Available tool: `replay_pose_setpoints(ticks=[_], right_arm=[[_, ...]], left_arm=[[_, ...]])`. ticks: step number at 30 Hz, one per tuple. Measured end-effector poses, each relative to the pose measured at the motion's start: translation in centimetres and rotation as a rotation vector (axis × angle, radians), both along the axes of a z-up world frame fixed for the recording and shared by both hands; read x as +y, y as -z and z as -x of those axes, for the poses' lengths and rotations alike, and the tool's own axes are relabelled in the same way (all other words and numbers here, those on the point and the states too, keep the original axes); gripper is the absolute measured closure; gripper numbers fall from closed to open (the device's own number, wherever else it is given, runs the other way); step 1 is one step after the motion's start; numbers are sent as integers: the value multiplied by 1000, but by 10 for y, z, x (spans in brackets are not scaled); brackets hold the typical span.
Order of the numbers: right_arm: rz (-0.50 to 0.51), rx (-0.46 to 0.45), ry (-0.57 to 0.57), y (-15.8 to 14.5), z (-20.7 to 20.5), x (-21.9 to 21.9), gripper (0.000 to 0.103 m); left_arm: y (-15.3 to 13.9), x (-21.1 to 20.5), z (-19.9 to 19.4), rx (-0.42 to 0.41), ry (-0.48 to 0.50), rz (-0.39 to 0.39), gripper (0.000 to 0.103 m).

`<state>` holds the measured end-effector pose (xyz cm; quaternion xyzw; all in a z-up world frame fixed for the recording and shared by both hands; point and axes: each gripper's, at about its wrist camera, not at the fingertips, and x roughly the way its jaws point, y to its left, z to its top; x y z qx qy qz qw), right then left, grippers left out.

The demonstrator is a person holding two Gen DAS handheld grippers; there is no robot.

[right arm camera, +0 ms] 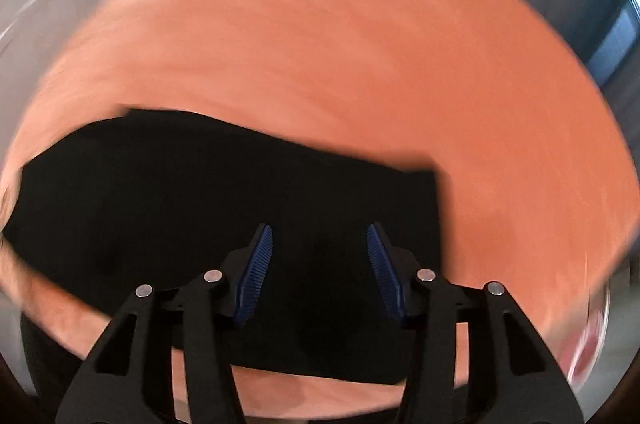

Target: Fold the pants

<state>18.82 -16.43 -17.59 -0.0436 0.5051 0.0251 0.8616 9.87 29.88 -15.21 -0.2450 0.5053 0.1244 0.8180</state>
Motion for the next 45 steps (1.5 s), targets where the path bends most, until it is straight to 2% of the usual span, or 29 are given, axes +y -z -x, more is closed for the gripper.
replay_pose_setpoints(ticks=[2, 5, 7, 8, 10, 11, 12, 13, 14, 15, 16, 17, 19, 21, 22, 24, 25, 26, 27, 28, 29, 30, 31, 34, 36, 39, 41, 44, 45], right_arm=[[-35, 0, -262, -5, -1, 92, 48], [-102, 47, -514, 5, 6, 203, 48], [-24, 31, -725, 19, 20, 296, 48], [19, 12, -784, 24, 28, 321, 47], [187, -35, -910, 48, 41, 385, 32], [273, -45, -954, 64, 43, 408, 29], [346, -63, -976, 78, 43, 419, 30], [393, -76, -988, 89, 42, 425, 46], [368, -56, -983, 94, 35, 429, 56], [325, -36, -949, 90, 28, 429, 67], [248, -16, -881, 79, 18, 424, 85], [175, -6, -821, 65, 8, 414, 88], [-82, 2, -634, 27, -19, 388, 88], [-250, 15, -519, 21, -35, 366, 88], [-255, 47, -523, 32, -39, 368, 87], [-156, 209, -625, 81, -40, 389, 76], [-132, 211, -655, 93, -36, 393, 71], [-141, 152, -659, 85, -31, 390, 70], [-209, 132, -645, 68, -27, 380, 65], [-309, 134, -619, 54, -27, 366, 66], [-459, 114, -563, 36, -28, 338, 68], [-502, 95, -511, 27, -29, 315, 68], [-507, 79, -451, 21, -33, 294, 68], [-488, 29, -235, 16, -53, 196, 68], [-471, 58, -86, 26, -75, 128, 68], [-439, 77, 52, 40, -103, 66, 68], [-406, 106, 66, 52, -128, 57, 66], [-325, 211, 5, 84, -158, 80, 66], [-264, 217, -28, 93, -164, 94, 74]], left_arm=[[-12, 17, 10, -14, -25, -18, 46], [-31, 38, 29, -42, -50, -26, 45], [-45, 45, 43, -69, -50, -36, 39], [-48, 48, 48, -80, -53, -44, 37], [-54, 52, 59, -99, -38, -52, 35], [-56, 52, 64, -103, -28, -61, 34], [-57, 52, 69, -106, -14, -72, 34], [-58, 51, 72, -106, 0, -91, 34], [-59, 52, 76, -105, 6, -112, 34], [-59, 53, 80, -102, 7, -148, 34], [-59, 55, 81, -101, 8, -165, 34], [-59, 57, 83, -105, 8, -173, 34], [-58, 60, 85, -115, 4, -170, 34], [-56, 60, 84, -126, 2, -160, 34], [-54, 60, 82, -125, 2, -154, 34], [-47, 54, 72, -103, 13, -127, 34], [-46, 52, 69, -93, 13, -117, 34], [-45, 49, 66, -88, 15, -106, 34], [-48, 45, 64, -91, 13, -98, 34], [-51, 43, 65, -99, 9, -94, 34], [-53, 40, 66, -112, 9, -88, 34], [-55, 36, 66, -120, 13, -85, 29], [-54, 33, 65, -120, 15, -87, 27], [-48, 12, 56, -100, 48, -89, 27], [-43, -8, 46, -83, 88, -92, 27], [-32, -40, 29, -64, 153, -117, 27], [-17, -65, 14, -21, 201, -129, 27], [0, -93, -4, 34, 241, -133, 27], [2, -97, -6, 44, 243, -136, 27]])
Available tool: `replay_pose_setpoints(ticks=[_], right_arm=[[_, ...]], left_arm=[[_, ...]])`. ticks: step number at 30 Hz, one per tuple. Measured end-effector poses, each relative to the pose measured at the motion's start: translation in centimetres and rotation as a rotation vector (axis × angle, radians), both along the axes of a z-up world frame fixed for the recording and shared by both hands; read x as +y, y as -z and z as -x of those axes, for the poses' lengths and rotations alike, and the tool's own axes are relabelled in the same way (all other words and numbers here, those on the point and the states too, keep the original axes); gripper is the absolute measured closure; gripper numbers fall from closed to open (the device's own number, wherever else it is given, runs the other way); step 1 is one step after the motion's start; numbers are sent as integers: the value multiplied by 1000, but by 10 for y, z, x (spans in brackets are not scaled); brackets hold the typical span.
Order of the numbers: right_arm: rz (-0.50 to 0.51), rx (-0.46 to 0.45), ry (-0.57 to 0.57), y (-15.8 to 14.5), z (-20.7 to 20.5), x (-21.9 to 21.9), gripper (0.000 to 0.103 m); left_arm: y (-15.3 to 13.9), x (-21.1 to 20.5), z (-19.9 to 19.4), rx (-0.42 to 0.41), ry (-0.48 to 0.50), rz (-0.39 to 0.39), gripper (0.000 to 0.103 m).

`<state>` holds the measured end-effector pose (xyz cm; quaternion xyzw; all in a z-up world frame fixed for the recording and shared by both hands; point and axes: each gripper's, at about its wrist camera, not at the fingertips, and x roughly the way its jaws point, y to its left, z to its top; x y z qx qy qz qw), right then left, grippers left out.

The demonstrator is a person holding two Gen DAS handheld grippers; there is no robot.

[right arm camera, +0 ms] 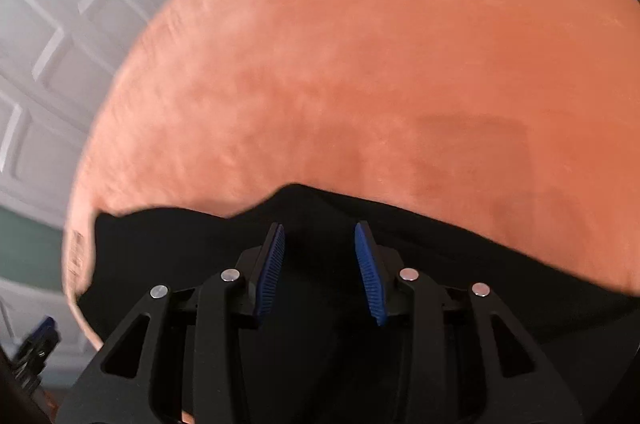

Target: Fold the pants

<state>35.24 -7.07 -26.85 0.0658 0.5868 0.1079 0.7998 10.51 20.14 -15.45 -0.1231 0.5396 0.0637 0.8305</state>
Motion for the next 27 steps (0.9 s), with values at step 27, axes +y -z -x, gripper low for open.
replay_pose_setpoints(ticks=[27], right_arm=[[24, -301, -1, -83, 120, -25, 79]], left_arm=[[41, 2, -4, 122, -49, -35, 27]])
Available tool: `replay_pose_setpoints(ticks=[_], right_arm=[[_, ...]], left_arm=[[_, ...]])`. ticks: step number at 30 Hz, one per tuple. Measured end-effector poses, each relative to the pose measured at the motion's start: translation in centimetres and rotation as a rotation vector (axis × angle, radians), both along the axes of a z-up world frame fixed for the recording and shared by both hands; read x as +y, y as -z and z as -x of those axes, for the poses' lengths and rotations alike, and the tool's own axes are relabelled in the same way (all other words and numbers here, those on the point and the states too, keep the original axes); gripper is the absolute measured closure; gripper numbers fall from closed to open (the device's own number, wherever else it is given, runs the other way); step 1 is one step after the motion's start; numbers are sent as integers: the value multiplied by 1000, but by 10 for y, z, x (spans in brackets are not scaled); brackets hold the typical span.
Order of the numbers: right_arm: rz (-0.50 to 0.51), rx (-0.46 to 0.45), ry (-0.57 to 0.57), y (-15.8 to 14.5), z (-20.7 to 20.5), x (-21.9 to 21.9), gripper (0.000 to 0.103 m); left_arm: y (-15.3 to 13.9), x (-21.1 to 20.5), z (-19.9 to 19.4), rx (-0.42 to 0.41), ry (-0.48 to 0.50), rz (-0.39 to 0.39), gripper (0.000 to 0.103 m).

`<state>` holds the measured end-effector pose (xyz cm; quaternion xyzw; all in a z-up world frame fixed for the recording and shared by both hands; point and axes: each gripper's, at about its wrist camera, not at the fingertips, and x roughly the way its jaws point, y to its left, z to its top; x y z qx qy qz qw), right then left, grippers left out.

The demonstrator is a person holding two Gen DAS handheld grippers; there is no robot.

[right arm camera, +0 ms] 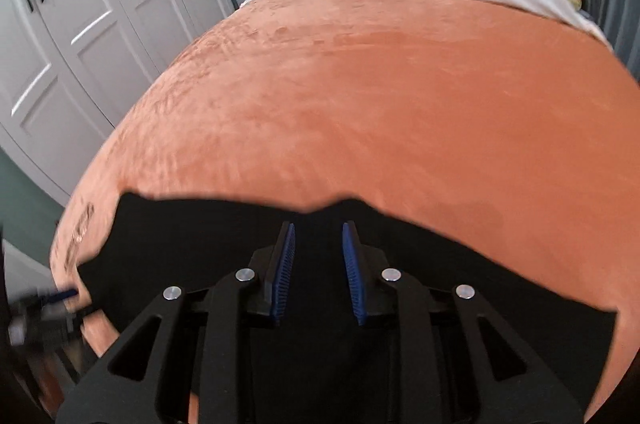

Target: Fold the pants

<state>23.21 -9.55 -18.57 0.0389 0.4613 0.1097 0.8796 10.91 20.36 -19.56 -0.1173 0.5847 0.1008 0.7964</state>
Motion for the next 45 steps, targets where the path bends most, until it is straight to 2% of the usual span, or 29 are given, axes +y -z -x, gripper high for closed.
replay_pose_setpoints(ticks=[2, 5, 6, 8, 11, 12, 15, 17, 18, 19, 20, 21, 23, 26, 28, 30, 31, 32, 35, 37, 39, 41, 43, 44, 45], right_arm=[[40, 14, 26, 8, 26, -20, 79], [62, 83, 64, 23, 70, -49, 77], [68, 95, 55, 28, 79, -50, 77], [95, 100, 8, 34, 97, -47, 77], [138, 65, -40, 41, 105, -27, 48], [153, 41, -65, 41, 106, -17, 48], [220, 52, -118, 56, 94, 7, 48], [223, 83, -129, 72, 84, 15, 55], [211, 82, -122, 72, 81, 16, 62], [197, 83, -118, 69, 78, 18, 73], [197, 83, -118, 66, 76, 21, 77], [199, 79, -128, 63, 75, 26, 81], [221, 79, -143, 67, 74, 29, 81], [185, 77, -119, 68, 67, 27, 81], [205, 88, -132, 68, 64, 29, 81], [215, 86, -129, 65, 64, 26, 75], [223, 78, -125, 65, 64, 25, 67], [226, 75, -130, 67, 63, 24, 65], [190, 87, -121, 71, 58, 18, 75], [98, 105, -77, 58, 52, 13, 96], [19, 97, -73, 45, 48, 16, 96], [-16, 100, -122, 41, 48, 31, 96], [19, 194, -212, 65, 45, 56, 95], [43, 197, -216, 73, 46, 60, 94], [34, 160, -198, 72, 49, 59, 93]], left_arm=[[3, 12, 6, 2, -51, 48, 26], [13, 35, 14, 7, -153, 181, 25], [16, 43, 17, -1, -191, 230, 25], [22, 48, 17, 3, -211, 262, 25], [30, 45, 13, 29, -192, 313, 25], [32, 44, 11, 34, -186, 330, 25], [38, 42, 5, 45, -189, 333, 25], [47, 44, -2, 61, -194, 365, 25], [50, 44, -3, 68, -202, 375, 25], [53, 48, -6, 74, -229, 387, 25], [54, 50, -7, 67, -242, 397, 22], [53, 52, -11, 49, -254, 397, 20], [52, 53, -16, 29, -263, 362, 18], [55, 49, -28, 39, -268, 334, 12], [54, 45, -33, 55, -260, 295, 12], [52, 42, -35, 57, -241, 273, 12], [52, 41, -34, 55, -235, 271, 12], [53, 41, -35, 54, -226, 270, 12], [54, 42, -36, 52, -214, 269, 12], [54, 42, -38, 56, -213, 264, 12], [56, 39, -41, 58, -215, 259, 11], [58, 31, -46, 55, -219, 251, 11], [61, 28, -40, 56, -223, 239, 11], [61, 25, -40, 57, -227, 232, 11], [62, 23, -42, 60, -229, 229, 11]])
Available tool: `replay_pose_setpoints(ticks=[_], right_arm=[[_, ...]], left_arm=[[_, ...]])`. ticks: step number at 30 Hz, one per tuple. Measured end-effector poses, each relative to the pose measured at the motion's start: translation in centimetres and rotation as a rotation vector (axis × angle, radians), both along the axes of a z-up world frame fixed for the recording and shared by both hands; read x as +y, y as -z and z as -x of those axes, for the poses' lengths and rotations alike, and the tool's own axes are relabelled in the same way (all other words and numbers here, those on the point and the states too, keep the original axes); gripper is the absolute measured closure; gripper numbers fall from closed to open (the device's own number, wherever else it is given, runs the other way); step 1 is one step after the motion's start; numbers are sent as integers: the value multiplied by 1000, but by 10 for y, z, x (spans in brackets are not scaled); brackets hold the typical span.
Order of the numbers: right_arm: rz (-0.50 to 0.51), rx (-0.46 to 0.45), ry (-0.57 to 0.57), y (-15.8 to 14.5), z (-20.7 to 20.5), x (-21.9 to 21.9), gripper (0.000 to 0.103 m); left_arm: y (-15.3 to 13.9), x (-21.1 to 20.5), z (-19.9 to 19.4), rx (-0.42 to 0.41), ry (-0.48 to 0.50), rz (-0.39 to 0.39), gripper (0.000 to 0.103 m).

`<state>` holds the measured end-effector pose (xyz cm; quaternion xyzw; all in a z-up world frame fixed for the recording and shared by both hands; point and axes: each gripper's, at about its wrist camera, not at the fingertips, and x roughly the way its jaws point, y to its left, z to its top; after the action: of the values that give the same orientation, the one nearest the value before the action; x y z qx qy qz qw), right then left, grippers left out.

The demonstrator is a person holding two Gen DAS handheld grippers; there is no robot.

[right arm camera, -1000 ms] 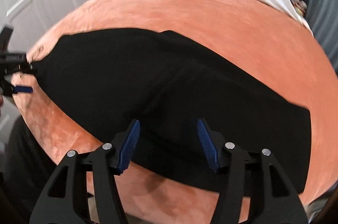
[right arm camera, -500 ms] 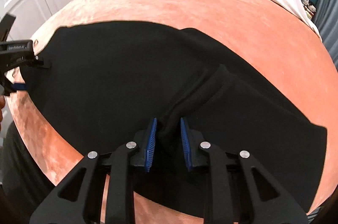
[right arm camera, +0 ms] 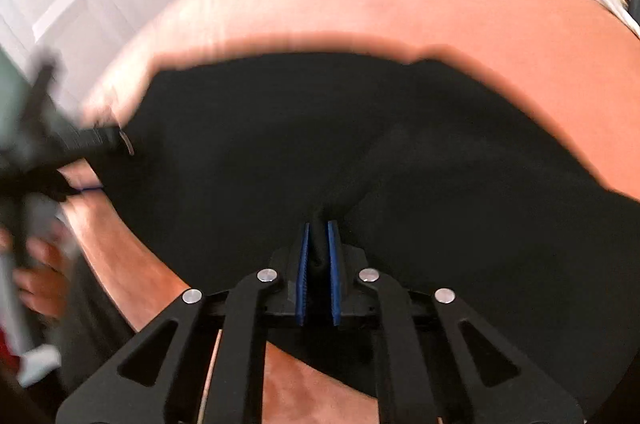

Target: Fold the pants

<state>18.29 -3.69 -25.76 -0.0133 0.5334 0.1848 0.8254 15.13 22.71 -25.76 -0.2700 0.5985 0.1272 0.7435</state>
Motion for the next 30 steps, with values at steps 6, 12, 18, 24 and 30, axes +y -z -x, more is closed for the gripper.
replay_pose_setpoints(ticks=[6, 12, 18, 24, 30], right_arm=[[-102, -137, 143, -55, 33, -57, 38], [47, -149, 200, -57, 52, -106, 33], [-20, -84, 268, -39, 64, -135, 37], [-85, -56, 337, -35, 60, -138, 35], [-89, -84, 369, -49, 63, -162, 29]], left_arm=[[-5, -5, -4, -68, 25, -26, 35], [-3, -2, -8, -69, -10, 14, 34], [0, -4, -15, -65, -5, 3, 32], [-6, -8, -20, -144, -9, 58, 89], [-97, -70, -26, -343, 150, -34, 89]])
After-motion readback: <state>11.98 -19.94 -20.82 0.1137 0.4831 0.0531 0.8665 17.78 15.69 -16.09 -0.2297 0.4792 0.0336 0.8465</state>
